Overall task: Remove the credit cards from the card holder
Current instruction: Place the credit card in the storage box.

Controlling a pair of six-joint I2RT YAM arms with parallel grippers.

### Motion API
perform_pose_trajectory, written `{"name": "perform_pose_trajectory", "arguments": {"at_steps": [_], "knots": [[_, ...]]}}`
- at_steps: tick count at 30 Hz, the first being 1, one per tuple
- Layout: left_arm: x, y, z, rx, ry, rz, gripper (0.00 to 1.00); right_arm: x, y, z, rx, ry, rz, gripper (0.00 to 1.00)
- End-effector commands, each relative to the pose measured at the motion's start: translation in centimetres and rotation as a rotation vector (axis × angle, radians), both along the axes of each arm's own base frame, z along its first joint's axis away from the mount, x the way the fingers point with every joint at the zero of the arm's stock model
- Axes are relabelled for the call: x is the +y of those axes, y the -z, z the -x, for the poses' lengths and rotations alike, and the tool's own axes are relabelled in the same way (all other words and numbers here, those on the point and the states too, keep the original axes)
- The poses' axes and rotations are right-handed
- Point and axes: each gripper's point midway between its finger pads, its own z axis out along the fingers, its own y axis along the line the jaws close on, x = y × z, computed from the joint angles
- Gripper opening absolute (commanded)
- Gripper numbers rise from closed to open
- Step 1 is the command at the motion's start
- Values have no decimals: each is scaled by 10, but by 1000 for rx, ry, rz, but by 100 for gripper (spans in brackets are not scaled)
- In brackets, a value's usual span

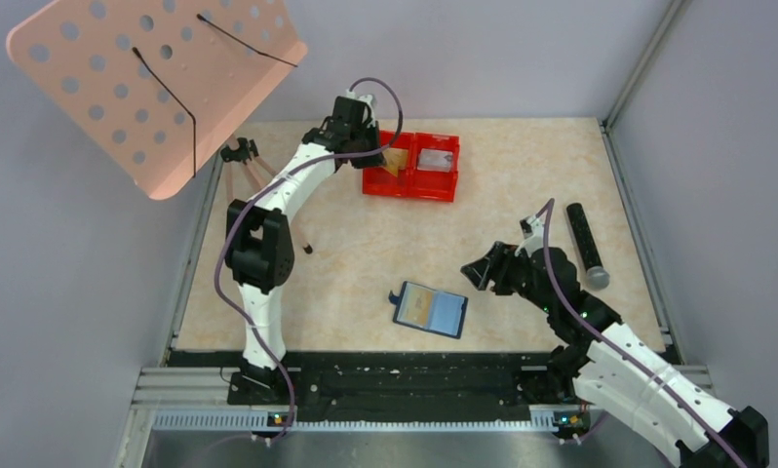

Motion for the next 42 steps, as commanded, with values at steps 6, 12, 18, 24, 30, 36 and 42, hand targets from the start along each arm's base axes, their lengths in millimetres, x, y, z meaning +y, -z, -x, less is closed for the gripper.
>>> {"name": "perform_pose_trajectory", "arguments": {"at_steps": [6, 12, 18, 24, 30, 36, 42], "knots": [[-2, 10, -39, -15, -5, 74, 0, 12, -29, -11, -57, -29, -21, 64], [-1, 14, -56, -39, -12, 66, 0, 19, -27, -14, -34, -48, -23, 63], [-2, 24, -66, -36, -15, 83, 0, 25, -29, -14, -27, -56, -65, 63], [0, 36, -76, -42, -22, 73, 0, 25, -29, -15, -21, -48, -63, 63], [-2, 35, -86, -81, -21, 86, 0, 25, -25, -17, -10, -45, -59, 63], [-7, 32, -89, -91, -18, 116, 0, 25, -21, -18, -2, -40, -52, 63], [-7, 33, -93, -98, -20, 132, 0, 24, -18, -19, 0, -31, -45, 63]]}}
